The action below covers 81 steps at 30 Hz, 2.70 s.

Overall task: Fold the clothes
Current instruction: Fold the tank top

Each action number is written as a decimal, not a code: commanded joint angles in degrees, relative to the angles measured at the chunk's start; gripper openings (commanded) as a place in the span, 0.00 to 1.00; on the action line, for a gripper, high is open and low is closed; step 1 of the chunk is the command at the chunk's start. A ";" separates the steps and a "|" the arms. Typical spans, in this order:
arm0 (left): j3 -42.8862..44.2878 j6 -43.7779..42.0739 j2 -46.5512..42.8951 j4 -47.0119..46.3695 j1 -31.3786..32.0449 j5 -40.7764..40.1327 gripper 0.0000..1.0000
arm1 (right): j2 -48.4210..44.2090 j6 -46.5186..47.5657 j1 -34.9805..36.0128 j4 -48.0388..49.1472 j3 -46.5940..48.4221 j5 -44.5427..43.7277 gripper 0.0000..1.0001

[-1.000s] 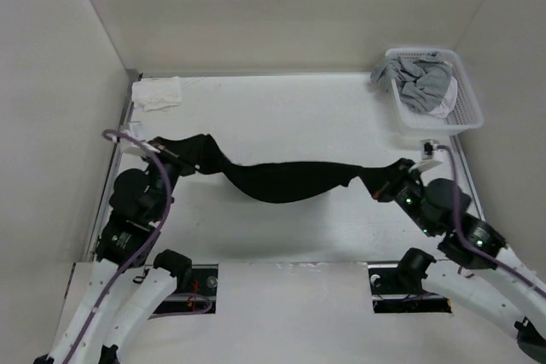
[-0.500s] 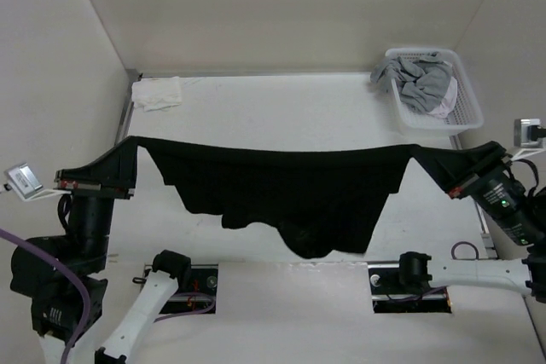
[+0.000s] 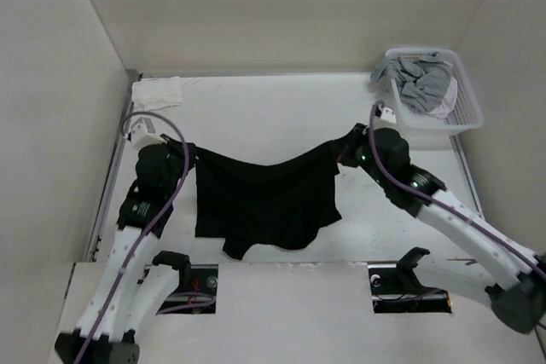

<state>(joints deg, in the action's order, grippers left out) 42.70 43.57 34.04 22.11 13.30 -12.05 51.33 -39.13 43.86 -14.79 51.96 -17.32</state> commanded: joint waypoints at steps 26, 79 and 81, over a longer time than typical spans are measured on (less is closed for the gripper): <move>14.36 7.23 58.96 -42.75 -11.77 8.36 0.00 | 54.94 -5.43 -34.76 24.54 24.61 32.71 0.02; -18.90 10.39 16.81 -32.11 5.05 10.33 0.20 | 36.72 0.37 -31.78 17.88 -6.45 17.68 0.47; -15.03 10.31 25.41 -36.41 16.22 4.43 0.21 | 38.05 0.99 -30.37 16.20 -4.86 16.36 0.44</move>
<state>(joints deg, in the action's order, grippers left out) 22.13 53.82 52.05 -6.15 19.16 1.65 87.57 -41.78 11.68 6.04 43.70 3.86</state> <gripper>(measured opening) 0.204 0.450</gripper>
